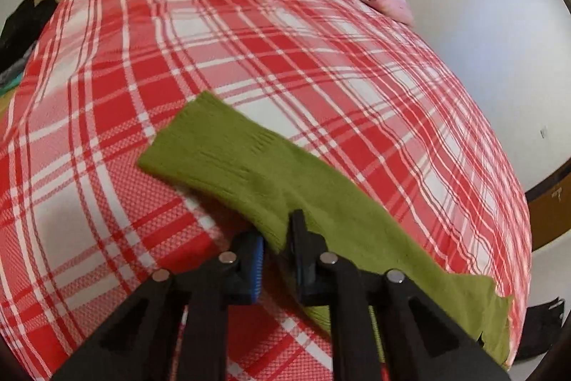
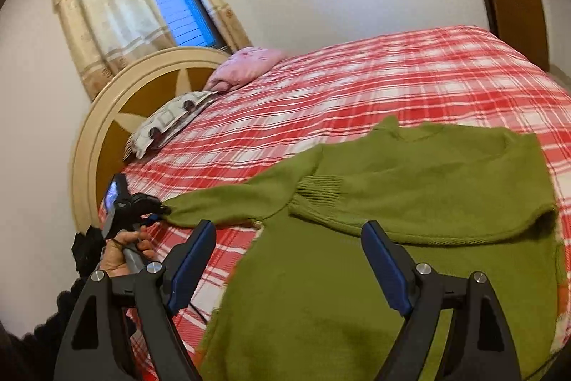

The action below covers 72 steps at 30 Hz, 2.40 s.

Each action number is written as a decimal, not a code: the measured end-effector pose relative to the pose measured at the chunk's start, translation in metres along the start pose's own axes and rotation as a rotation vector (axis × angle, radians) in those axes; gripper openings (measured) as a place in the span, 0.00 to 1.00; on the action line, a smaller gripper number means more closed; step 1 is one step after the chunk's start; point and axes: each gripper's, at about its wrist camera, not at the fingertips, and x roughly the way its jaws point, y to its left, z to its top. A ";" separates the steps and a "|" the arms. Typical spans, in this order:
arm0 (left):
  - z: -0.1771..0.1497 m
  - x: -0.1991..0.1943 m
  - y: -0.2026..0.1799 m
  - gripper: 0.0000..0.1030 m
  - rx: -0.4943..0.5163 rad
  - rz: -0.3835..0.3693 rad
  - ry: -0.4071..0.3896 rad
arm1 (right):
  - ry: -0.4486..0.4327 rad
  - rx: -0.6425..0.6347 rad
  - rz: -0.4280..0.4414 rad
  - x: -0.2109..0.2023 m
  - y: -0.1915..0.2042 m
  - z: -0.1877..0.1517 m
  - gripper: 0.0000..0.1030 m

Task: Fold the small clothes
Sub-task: 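Fold the held sleeve across the sweater body and release with the right gripper, then grasp the other sleeve with the left gripper and fold it across the body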

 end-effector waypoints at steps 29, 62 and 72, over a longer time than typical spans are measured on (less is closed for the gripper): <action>-0.161 -0.123 -0.230 1.00 0.450 -0.372 -0.109 | -0.061 0.331 -0.123 -0.061 -0.142 -0.012 0.82; -0.073 -0.084 -0.167 0.09 0.327 -0.159 -0.256 | 0.041 0.351 -0.141 -0.033 -0.134 -0.025 0.82; -0.275 -0.121 -0.347 0.17 0.860 -0.386 -0.172 | -0.013 0.398 -0.204 -0.059 -0.157 -0.026 0.82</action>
